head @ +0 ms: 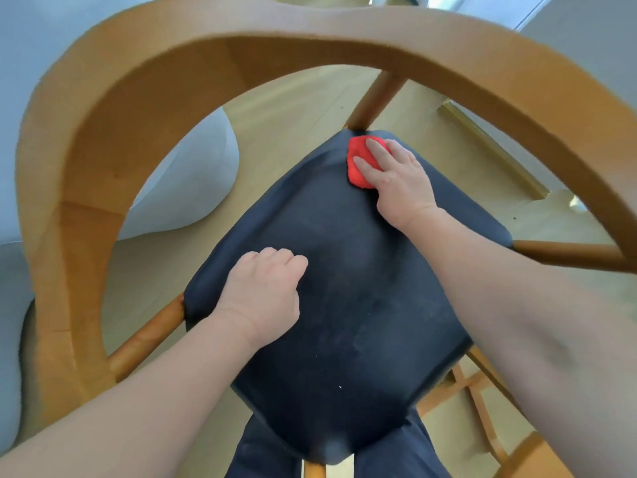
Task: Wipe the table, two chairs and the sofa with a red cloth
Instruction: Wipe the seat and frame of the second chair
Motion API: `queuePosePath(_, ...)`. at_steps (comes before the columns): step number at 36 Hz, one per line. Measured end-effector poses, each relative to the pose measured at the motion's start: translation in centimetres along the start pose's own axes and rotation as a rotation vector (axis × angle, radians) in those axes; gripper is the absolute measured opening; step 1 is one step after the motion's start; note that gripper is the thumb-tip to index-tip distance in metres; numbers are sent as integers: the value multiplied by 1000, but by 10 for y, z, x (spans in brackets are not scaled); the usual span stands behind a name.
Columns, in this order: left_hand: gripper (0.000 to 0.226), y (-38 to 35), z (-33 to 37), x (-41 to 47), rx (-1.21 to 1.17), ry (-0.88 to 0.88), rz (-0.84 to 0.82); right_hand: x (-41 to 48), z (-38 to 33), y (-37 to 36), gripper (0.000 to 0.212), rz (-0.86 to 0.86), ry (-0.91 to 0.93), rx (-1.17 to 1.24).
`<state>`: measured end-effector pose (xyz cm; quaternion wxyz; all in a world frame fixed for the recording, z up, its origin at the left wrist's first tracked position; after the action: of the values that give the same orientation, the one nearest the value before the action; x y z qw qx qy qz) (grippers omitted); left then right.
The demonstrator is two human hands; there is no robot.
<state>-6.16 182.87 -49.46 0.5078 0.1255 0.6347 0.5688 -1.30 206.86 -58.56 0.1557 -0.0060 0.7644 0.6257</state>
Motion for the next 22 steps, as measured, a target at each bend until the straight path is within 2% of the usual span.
queuePosePath(5, 22, -2, 18, 11, 28, -54, 22, -29, 19, -7, 56, 59, -181, 107)
queuePosePath(14, 26, 2, 51, 26, 59, -172, 48, -121, 55, -24, 70, 23, -524, 175)
queuePosePath(22, 30, -6, 68, 23, 70, -270, 59, -209, 58, -46, 80, -37, -688, 232)
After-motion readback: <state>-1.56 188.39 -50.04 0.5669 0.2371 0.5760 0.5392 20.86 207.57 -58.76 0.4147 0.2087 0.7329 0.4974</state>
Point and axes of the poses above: each hand's wrist, its own x-axis towards the middle knuckle, its own y-axis out of the back of the hand, z = x × y, the point moved 3 cm from there along x, towards the middle knuckle, and after that the axes turned 7 degrees about y, right-handed, at the moved point
